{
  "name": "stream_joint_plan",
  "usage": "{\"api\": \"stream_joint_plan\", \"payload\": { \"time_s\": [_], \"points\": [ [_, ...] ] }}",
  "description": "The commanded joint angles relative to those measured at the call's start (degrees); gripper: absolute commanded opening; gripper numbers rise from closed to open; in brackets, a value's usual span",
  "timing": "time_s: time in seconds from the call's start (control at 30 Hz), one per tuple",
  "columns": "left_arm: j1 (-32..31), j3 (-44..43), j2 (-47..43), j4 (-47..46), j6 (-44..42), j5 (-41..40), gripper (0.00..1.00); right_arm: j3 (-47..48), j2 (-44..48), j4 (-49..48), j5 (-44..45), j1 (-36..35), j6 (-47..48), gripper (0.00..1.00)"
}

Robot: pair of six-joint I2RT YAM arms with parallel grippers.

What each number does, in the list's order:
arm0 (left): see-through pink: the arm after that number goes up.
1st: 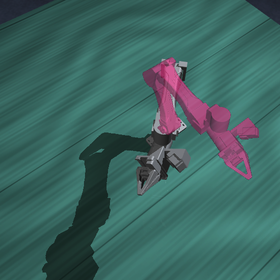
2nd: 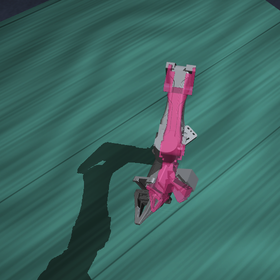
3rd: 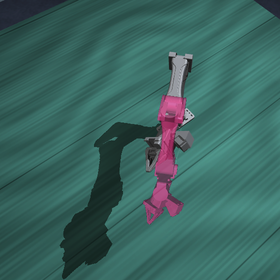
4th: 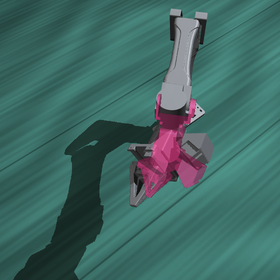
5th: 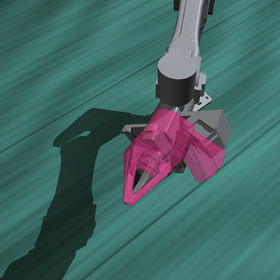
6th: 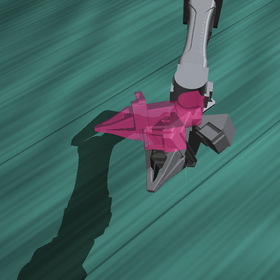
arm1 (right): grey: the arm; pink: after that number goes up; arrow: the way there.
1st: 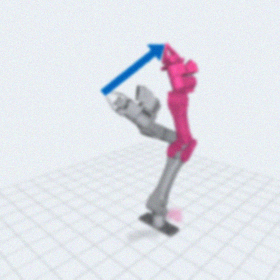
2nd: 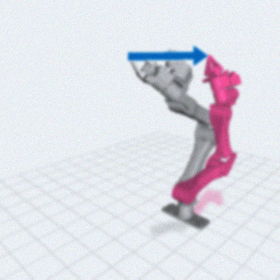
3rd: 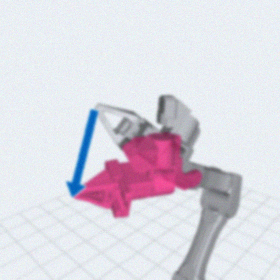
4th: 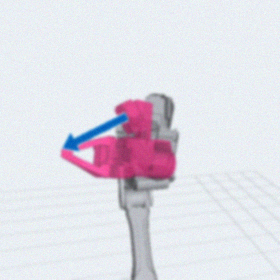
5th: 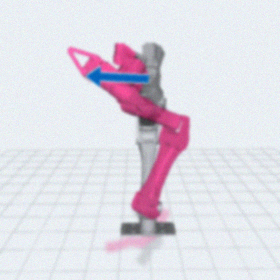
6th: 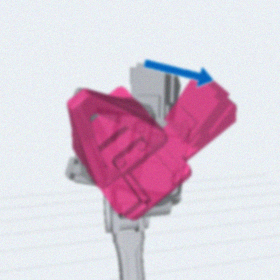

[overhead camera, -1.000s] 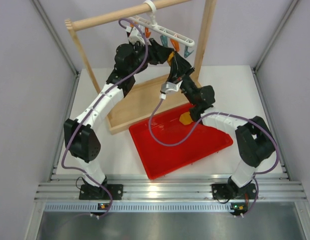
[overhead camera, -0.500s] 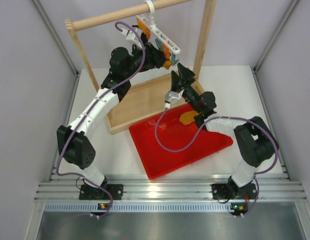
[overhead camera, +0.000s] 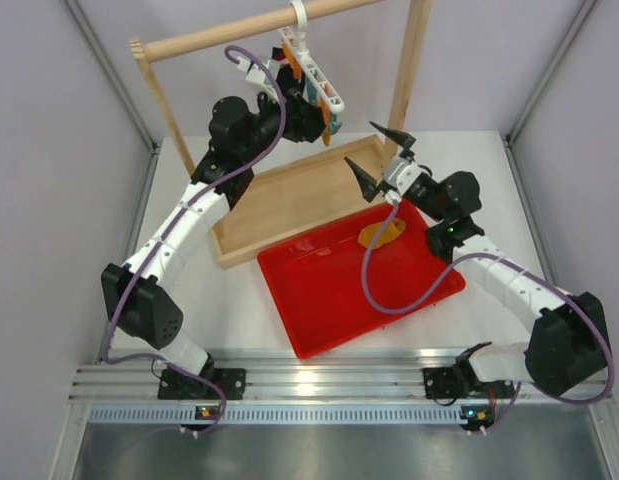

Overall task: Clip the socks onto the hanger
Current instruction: Clamp the sock onto the hanger, then open the clamp at the hanger.

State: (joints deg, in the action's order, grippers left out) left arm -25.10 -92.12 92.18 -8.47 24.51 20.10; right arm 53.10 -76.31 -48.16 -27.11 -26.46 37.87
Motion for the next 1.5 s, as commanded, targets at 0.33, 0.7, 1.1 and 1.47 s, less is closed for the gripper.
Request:
{"api": "stream_joint_plan", "payload": {
  "time_s": [0.33, 0.7, 1.1, 1.47],
  "points": [
    [-1.44, -5.08, 1.77, -0.23, -7.19, -1.37, 0.7, 13.68, 3.45, 17.39, -8.75, 0.0, -39.94, 0.87],
    [-3.46, -7.02, 3.62, 0.3, -9.92, -4.45, 0.7, 20.11, -4.63, 12.31, 4.87, -1.31, -51.49, 0.64],
    [-4.25, -7.2, 3.18, 1.61, -10.28, -5.68, 0.69, 21.43, -7.18, 5.1, 11.73, -2.28, -51.4, 0.5],
    [-4.16, -3.69, -0.94, 2.67, -10.27, -5.77, 0.73, 22.05, -7.36, 1.67, 10.77, -2.11, -49.21, 0.34]
  ]
}}
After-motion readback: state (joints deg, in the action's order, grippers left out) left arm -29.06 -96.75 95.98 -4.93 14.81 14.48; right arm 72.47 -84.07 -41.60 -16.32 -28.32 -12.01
